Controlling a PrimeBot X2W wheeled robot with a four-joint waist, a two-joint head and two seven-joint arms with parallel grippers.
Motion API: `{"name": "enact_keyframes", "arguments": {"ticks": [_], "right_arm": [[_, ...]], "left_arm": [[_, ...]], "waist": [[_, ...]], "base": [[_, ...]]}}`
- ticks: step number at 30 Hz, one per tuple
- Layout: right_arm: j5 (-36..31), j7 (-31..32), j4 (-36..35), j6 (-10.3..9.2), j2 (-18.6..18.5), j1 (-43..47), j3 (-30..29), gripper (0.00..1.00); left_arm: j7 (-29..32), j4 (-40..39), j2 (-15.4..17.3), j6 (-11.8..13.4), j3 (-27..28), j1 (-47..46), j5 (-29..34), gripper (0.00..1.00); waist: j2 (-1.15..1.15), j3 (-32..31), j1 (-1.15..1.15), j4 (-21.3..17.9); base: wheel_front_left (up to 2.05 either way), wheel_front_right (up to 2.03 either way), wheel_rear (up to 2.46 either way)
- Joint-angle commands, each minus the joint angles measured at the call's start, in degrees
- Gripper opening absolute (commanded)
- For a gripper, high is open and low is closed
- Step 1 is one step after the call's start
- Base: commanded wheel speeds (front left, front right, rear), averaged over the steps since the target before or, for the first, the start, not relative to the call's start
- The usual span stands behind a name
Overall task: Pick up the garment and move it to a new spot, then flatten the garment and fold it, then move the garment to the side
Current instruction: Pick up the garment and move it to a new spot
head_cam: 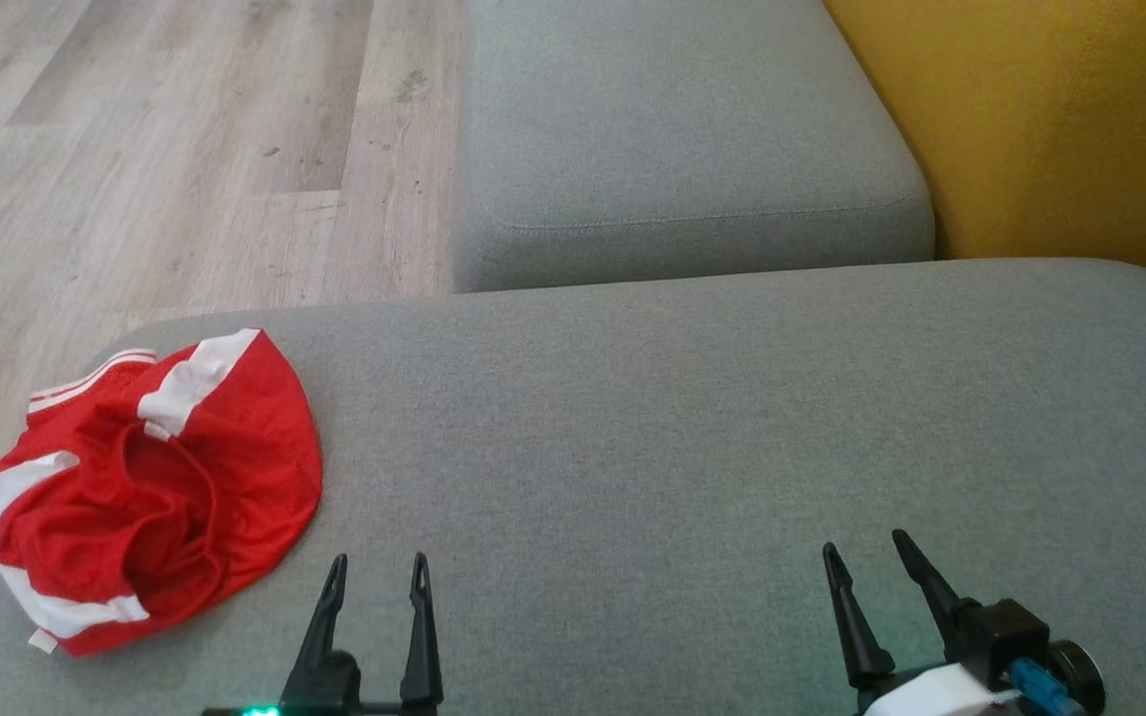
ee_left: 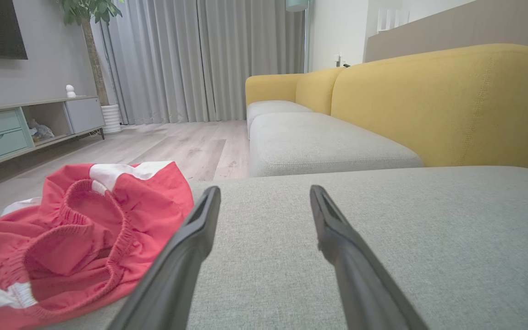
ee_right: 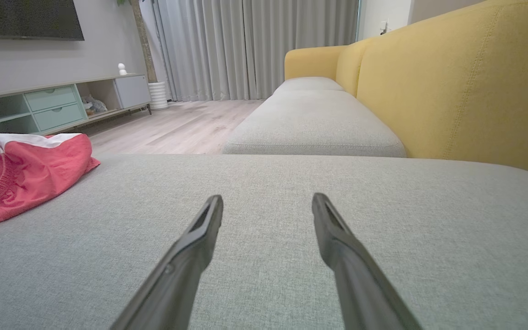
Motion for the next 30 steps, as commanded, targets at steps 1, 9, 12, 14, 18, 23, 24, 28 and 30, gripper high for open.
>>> {"name": "enact_keyframes", "arguments": {"ticks": [1, 9, 12, 14, 18, 23, 24, 28, 30], "right_arm": [[0.03, -0.8, -2.03, 0.44, -0.51, -2.21, 1.62, 1.0], [0.15, -0.8, -2.27, 0.44, -0.51, -2.06, 1.33, 1.0], [0.12, -0.8, -2.44, 0.44, -0.51, -2.19, 1.13, 1.0], [0.12, -0.8, -2.65, 0.44, -0.51, -2.25, 1.01, 1.0], [0.21, -0.8, -3.1, 0.44, -0.51, -2.53, 0.8, 1.0], [0.49, -0.8, -3.74, 0.44, -0.51, -3.2, 0.59, 1.0], [0.5, -0.8, -3.85, 0.44, -0.51, -3.37, 0.55, 1.0], [0.72, -0.8, -4.2, 0.44, -0.51, -4.16, 0.48, 1.0], [0.69, -0.8, -4.29, 0.44, -0.51, -4.64, 0.43, 1.0]], "left_arm": [[-0.71, -1.47, 0.06, 0.35, 1.51, -1.66, 0.03, 1.0], [-0.71, -0.65, 0.06, 0.16, 1.82, -1.85, -0.08, 1.0], [-0.71, -0.48, 0.06, 0.24, 2.09, -2.03, 0.17, 1.0], [-0.71, -0.53, 0.06, 0.26, 2.21, -2.29, 0.47, 1.0], [-0.71, -1.18, 0.06, 0.59, 2.27, -2.94, 1.03, 1.0], [-0.71, -1.87, 0.06, 0.65, 2.82, -3.65, 1.8, 1.0], [-0.71, -2.1, 0.06, 0.68, 2.95, -3.75, 1.92, 1.0], [-0.71, -2.87, 0.06, 0.61, 3.65, -4.18, 2.53, 1.0], [-0.71, -3.2, 0.06, 0.5, 4.05, -4.5, 2.82, 1.0]], "waist": [[0.0, -0.09, 0.0, -0.03], [0.0, 0.05, 0.0, 0.41], [0.0, 0.41, 0.0, 1.13], [0.0, 0.75, 0.0, 2.05], [0.0, 1.78, 0.0, 4.99], [0.0, 3.37, 0.0, 10.13], [0.0, 3.69, 0.0, 11.25], [0.0, 4.86, 0.0, 15.67], [0.0, 5.39, 0.0, 17.63]], "base": [[0.0, 0.0, 0.0], [0.0, 0.0, 0.0], [0.0, 0.0, 0.0], [0.0, 0.0, 0.0], [0.0, 0.0, 0.0], [0.0, 0.0, 0.0], [0.0, 0.0, 0.0], [0.0, 0.0, 0.0], [0.0, 0.0, 0.0]]}}
